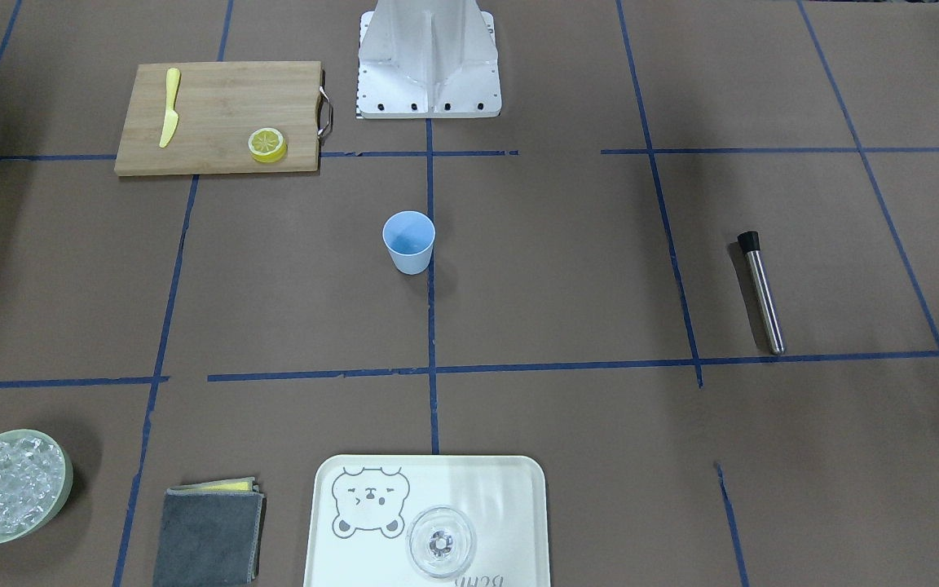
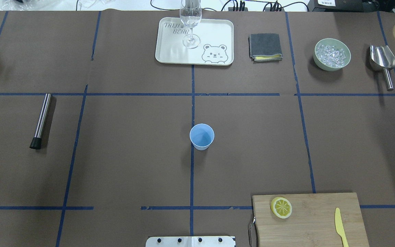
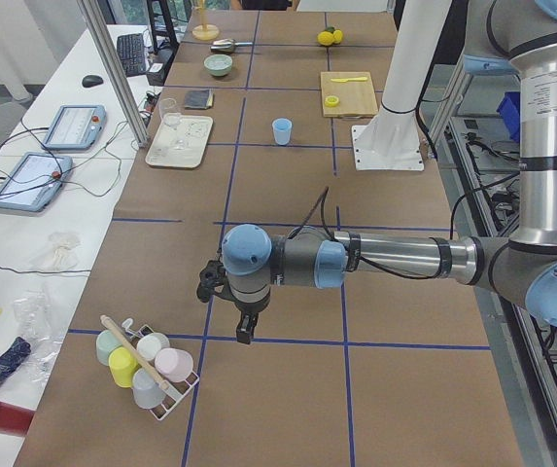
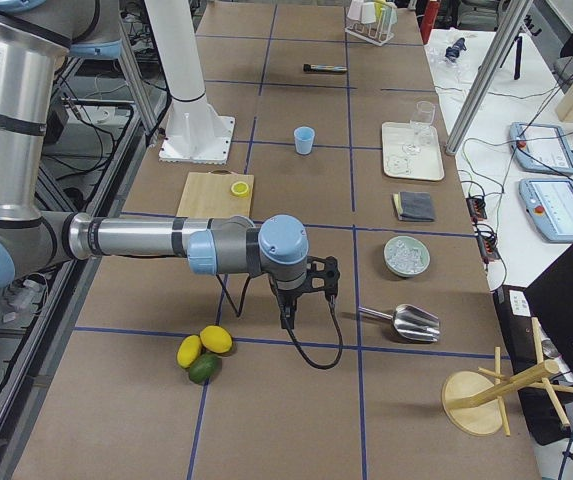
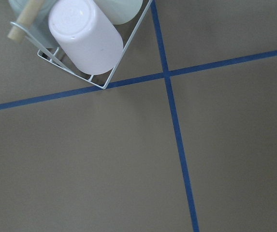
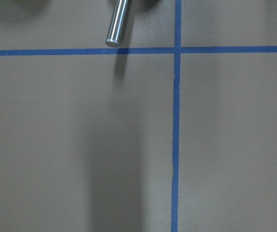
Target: Squeeze lemon into cup
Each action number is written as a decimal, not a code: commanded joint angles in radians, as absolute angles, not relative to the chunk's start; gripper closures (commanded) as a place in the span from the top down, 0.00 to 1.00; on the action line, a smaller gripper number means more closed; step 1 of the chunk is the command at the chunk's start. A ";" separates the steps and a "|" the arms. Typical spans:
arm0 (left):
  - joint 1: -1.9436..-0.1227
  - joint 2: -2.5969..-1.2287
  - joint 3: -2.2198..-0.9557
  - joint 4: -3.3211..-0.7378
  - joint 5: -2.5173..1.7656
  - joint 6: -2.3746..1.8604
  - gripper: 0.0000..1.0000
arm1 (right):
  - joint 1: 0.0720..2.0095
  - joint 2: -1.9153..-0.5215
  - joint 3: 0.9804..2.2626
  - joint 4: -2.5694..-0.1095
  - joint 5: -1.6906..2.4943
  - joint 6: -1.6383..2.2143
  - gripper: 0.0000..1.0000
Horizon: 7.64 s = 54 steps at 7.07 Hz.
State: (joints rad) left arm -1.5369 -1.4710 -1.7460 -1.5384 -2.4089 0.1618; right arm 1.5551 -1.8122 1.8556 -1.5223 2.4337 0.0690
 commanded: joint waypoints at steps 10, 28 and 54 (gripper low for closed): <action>-1.489 -1.447 -1.792 -1.595 -2.379 0.224 1.00 | 1.520 -1.802 1.847 -1.522 2.430 0.071 1.00; -1.489 -1.482 -1.789 -1.614 -2.370 0.221 1.00 | 0.293 -1.499 2.177 -1.499 1.765 1.427 1.00; -1.491 -1.476 -1.802 -1.614 -2.370 0.219 1.00 | 0.221 -1.503 2.232 -1.551 1.675 1.448 0.16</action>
